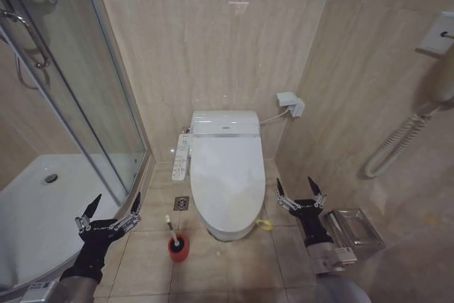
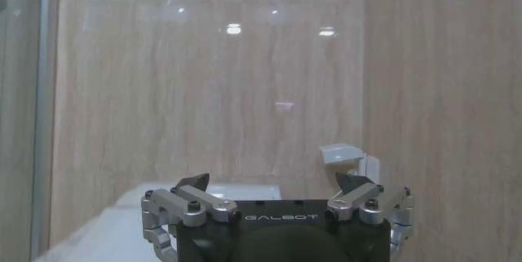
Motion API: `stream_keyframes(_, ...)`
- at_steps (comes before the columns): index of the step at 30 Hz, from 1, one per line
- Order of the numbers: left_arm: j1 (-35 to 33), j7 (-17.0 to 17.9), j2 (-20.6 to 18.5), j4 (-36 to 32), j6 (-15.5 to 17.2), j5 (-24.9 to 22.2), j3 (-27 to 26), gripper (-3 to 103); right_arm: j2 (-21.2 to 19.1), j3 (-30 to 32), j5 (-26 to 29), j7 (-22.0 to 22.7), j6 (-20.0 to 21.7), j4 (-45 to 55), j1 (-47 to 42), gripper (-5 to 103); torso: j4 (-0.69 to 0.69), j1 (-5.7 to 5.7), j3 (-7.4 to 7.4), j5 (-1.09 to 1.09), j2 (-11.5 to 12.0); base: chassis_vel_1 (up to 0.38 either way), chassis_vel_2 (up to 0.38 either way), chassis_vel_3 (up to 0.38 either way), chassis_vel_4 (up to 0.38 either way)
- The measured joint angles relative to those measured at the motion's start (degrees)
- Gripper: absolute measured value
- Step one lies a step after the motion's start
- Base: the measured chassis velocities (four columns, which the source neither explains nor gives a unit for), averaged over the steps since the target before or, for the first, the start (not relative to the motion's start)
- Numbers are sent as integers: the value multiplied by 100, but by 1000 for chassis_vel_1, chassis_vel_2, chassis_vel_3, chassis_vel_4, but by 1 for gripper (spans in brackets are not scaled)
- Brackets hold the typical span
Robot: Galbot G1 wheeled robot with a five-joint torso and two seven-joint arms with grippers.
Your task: Open the toilet lid, clean the toilet bowl with a toilet brush, close the toilet lid, and flush.
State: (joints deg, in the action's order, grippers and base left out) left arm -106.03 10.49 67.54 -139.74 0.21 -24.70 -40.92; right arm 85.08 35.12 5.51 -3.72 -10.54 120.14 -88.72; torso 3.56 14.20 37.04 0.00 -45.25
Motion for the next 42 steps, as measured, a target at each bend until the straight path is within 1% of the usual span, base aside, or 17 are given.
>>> stream_keyframes(2, 0, 0, 0, 0, 0, 0, 0, 100, -92, -17, -125, 8, 63, -69, 1, 100, -2, -2, -1, 0, 0, -16, 53, 25, -32)
stream_keyframes(9, -1, 0, 0, 0, 0, 0, 0, 100, -268, -129, -176, 101, 128, -392, 9, 100, 0, -7, -3, -1, -2, 0, 0, 0, 0)
stream_keyframes(16, -1, 0, 0, 0, 0, 0, 0, 100, -571, -321, -243, 220, 185, -1044, 221, 100, -1, -6, -2, 0, -2, 0, 0, 0, 0)
stream_keyframes(21, -1, 0, 0, 0, 0, 0, 0, 100, -639, -444, -284, 304, 249, -1369, 341, 100, -2, -6, -2, 0, -2, 0, 0, 0, 0)
stream_keyframes(24, -1, 0, 0, 0, 0, 0, 0, 100, -711, -528, -390, 341, 241, -1881, 532, 100, 0, -6, -2, 0, -2, 0, 0, 0, 0)
stream_keyframes(25, -1, 0, 0, 0, 0, 0, 0, 100, -711, -528, -390, 341, 241, -1881, 532, 100, 0, -6, -2, 0, -2, 0, 0, 0, 0)
stream_keyframes(29, -1, 0, 0, 0, 0, 0, 0, 100, -862, -591, -416, 373, 220, -2235, 713, 100, -1, -5, -2, 0, -2, 0, 0, 0, 0)
stream_keyframes(36, -1, 0, 0, 0, 0, 0, 0, 100, -1182, -765, -439, 378, 172, -2677, 958, 100, -1, -5, -2, 1, -2, 0, 0, 0, 0)
stream_keyframes(38, -1, 0, 0, 0, 0, 0, 0, 100, -1427, -871, -455, 373, 130, -2856, 1052, 100, -1, -5, -2, 0, -2, 0, 0, 0, 0)
stream_keyframes(40, -1, 0, 0, 0, 0, 0, 0, 100, -1499, -898, -455, 358, 119, -2902, 1075, 100, -1, -5, -2, 1, -2, 0, 0, 0, 0)
stream_keyframes(42, -1, 0, 0, 0, 0, 0, 0, 100, -1674, -954, -453, 341, 94, -3003, 1118, 100, -1, -5, -2, 1, -2, 0, 0, 0, 0)
